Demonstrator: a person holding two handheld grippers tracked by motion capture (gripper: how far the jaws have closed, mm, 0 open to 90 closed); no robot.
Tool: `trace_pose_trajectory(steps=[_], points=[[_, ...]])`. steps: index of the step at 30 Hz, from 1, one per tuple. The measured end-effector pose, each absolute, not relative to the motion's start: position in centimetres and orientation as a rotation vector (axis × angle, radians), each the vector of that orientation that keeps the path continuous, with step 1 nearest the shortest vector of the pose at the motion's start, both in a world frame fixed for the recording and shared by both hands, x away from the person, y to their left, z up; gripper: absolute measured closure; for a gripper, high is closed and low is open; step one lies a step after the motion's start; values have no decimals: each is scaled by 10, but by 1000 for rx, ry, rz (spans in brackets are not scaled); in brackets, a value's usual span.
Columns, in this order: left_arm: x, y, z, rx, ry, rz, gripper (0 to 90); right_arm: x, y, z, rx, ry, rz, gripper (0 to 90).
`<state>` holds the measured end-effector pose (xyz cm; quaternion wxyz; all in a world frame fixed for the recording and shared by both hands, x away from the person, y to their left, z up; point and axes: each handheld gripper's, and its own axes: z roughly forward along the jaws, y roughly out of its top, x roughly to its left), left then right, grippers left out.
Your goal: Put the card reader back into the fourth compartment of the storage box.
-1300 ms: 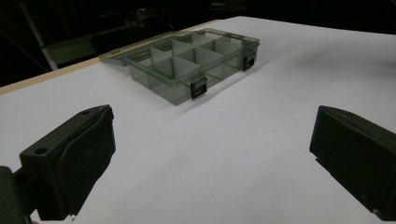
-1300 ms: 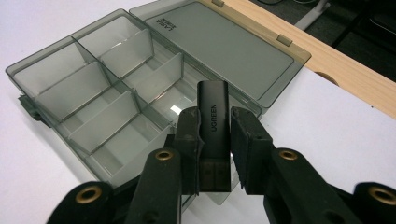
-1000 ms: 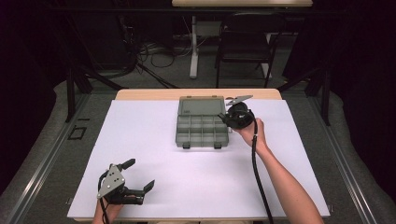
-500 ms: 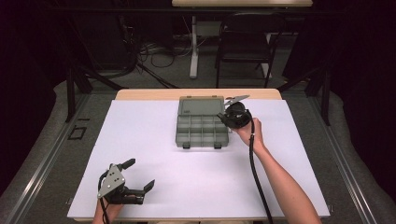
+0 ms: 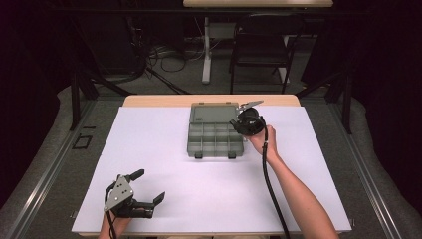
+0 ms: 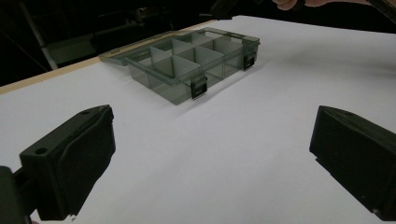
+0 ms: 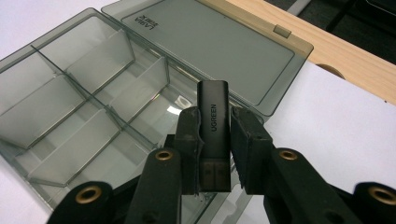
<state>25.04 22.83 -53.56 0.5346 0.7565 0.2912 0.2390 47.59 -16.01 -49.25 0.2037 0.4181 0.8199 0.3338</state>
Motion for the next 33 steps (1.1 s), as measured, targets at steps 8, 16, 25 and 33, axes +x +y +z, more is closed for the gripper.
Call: trace_pose_trajectory(steps=[8, 16, 25, 33], points=[[250, 228, -536, 1801, 695, 569, 3, 479, -157, -497, 1186, 2288, 914, 731], [250, 228, -536, 1800, 695, 568, 3, 481, -155, -501, 1186, 2284, 909, 731], [250, 228, -536, 1799, 697, 568, 3, 483, -152, -504, 1205, 2283, 881, 730], [250, 229, -536, 1799, 696, 568, 3, 485, -154, -507, 1228, 2291, 873, 572]])
